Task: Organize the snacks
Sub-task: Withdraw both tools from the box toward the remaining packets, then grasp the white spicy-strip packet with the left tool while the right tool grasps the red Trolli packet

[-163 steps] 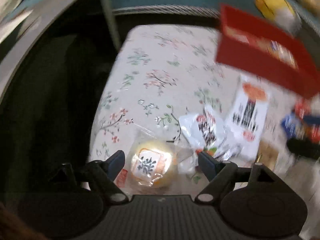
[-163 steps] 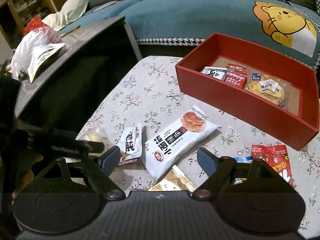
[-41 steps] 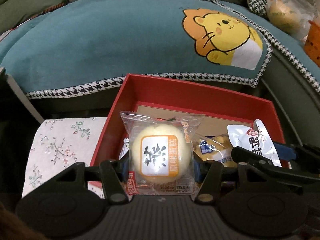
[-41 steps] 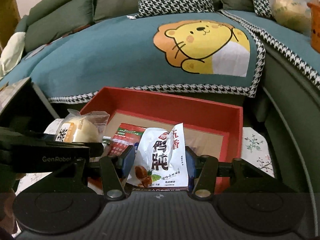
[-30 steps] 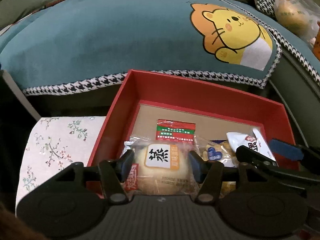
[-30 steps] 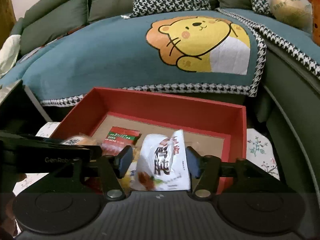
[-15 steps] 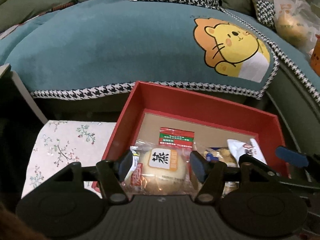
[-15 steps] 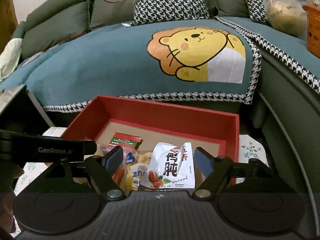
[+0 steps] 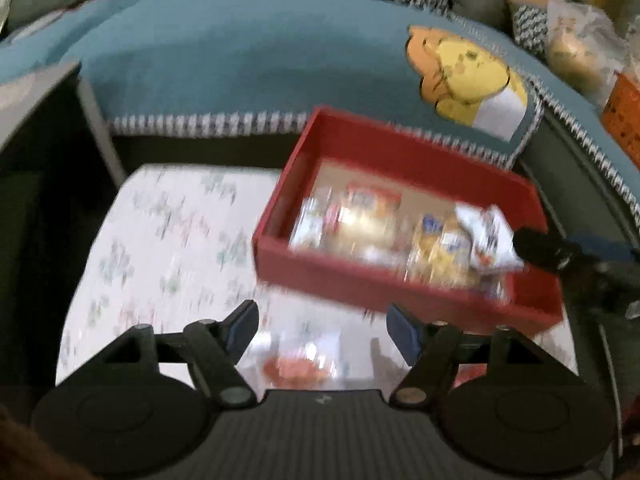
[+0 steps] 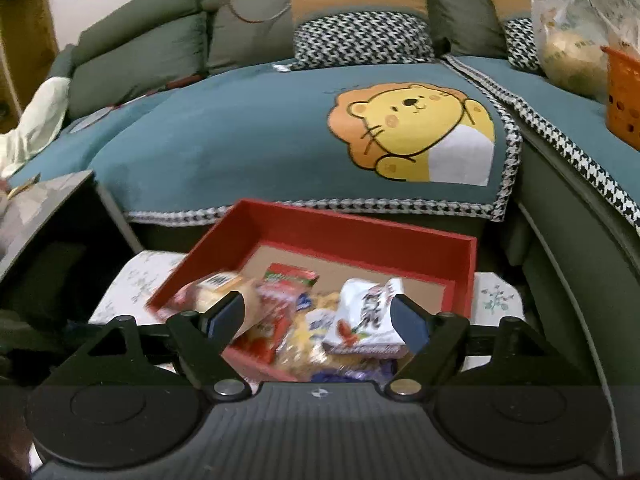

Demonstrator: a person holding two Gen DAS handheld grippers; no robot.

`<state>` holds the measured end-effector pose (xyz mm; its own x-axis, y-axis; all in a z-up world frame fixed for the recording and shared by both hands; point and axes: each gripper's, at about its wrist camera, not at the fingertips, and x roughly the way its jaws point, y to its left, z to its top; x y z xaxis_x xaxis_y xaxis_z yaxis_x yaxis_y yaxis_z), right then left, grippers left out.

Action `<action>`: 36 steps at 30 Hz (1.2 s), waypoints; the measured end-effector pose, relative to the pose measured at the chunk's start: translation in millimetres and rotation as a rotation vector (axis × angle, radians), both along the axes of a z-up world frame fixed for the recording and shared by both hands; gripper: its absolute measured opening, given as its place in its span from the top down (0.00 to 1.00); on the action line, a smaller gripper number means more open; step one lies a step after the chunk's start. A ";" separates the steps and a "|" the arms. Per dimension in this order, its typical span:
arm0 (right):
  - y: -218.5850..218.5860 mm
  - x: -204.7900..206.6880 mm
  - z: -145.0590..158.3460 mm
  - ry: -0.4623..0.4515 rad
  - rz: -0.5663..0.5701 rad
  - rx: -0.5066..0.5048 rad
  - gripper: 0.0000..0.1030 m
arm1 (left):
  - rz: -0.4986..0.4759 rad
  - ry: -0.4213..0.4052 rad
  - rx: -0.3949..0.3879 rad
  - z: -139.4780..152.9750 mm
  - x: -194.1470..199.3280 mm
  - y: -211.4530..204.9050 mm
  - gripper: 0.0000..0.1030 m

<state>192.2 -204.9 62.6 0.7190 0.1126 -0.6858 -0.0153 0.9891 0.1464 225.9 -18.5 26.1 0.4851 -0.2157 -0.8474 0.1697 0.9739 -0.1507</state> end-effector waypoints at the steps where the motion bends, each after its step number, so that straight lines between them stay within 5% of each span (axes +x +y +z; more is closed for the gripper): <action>1: 5.0 -3.6 1.2 0.004 0.012 -0.009 0.17 | 0.003 0.010 0.002 -4.6 -4.4 0.9 0.04; 7: 19.6 -29.0 -3.2 0.060 0.055 -0.050 0.17 | 0.013 0.102 0.025 -38.8 -17.9 -3.4 0.04; 18: -29.0 -51.1 -44.9 0.227 -0.109 -0.002 0.17 | 0.064 0.145 0.063 -70.7 -12.4 -5.2 0.06; 26: -31.7 -42.7 -68.8 0.283 -0.092 0.019 0.16 | -0.002 0.125 0.096 -64.1 -22.4 -8.2 0.25; 36: -30.2 -27.3 -94.7 0.347 -0.003 0.064 0.13 | -0.043 0.125 0.074 -45.6 -48.2 6.8 0.29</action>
<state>165.0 -235.0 -32.1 0.4448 0.1614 -0.8810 0.0491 0.9778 0.2039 177.7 -11.8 -19.5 0.3662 -0.1688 -0.9151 0.1963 0.9753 -0.1013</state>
